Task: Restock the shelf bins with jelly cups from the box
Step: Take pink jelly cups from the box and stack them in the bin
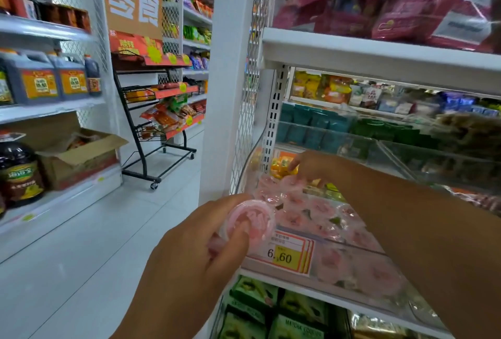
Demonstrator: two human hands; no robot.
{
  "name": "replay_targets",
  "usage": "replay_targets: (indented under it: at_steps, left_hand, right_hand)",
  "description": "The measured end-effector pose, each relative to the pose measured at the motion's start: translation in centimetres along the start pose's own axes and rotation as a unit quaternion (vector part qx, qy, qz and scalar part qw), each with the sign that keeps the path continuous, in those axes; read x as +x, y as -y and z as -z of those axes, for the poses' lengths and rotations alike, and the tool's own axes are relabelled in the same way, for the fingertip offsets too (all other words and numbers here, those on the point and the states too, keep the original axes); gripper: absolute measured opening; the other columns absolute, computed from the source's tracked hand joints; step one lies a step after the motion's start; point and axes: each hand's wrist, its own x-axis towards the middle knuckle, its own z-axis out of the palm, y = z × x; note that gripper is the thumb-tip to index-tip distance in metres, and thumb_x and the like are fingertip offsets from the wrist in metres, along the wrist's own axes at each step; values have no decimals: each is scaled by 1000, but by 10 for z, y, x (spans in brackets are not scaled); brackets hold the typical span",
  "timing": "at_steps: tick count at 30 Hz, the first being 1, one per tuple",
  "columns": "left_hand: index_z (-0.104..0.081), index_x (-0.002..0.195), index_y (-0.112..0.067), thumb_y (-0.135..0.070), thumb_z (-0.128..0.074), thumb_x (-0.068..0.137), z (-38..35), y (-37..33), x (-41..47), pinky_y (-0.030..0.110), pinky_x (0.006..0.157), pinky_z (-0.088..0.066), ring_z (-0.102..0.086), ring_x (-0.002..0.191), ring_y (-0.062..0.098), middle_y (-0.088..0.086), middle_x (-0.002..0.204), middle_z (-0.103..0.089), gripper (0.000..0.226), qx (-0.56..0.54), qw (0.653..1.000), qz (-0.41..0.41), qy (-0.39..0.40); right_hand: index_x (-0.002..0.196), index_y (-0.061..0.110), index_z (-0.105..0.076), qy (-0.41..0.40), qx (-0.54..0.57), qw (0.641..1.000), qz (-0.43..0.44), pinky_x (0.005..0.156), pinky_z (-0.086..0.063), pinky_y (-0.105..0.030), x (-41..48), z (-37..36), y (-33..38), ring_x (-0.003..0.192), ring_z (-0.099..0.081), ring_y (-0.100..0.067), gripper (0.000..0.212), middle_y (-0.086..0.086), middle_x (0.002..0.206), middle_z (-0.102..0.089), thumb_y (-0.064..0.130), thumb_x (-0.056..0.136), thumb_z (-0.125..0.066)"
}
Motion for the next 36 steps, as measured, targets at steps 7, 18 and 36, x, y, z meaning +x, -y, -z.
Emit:
replay_targets:
  at_steps: [7, 18, 36]
  left_hand:
    - [-46, 109, -67, -60, -37, 83, -1, -2, 1, 12, 61, -47, -63, 85, -10, -43, 104, -55, 28, 2, 1000, 5, -1]
    - [-52, 110, -60, -61, -36, 89, -3, -15, 8, 25, 65, -53, -64, 79, -6, -36, 88, -62, 26, -15, 999, 38, -11]
    - [-58, 95, -48, -74, -35, 17, 1, -42, -3, 4, 57, -40, -56, 78, -16, -25, 97, -57, 85, -137, 979, 144, 43]
  right_hand:
    - [120, 22, -64, 21, 14, 999, 42, 58, -55, -27, 4, -5, -10, 84, -61, -19, 44, -11, 137, -52, -7, 92, -47]
    - [114, 15, -63, 135, 107, 967, 190, 91, -54, -30, -79, 55, 28, 105, -65, -18, 27, -8, 120, -66, 2, 91, -61]
    - [106, 8, -69, -13, -129, 991, 33, 55, -50, -20, -31, 52, -33, 68, -62, -13, 22, -8, 96, -70, -2, 88, -60]
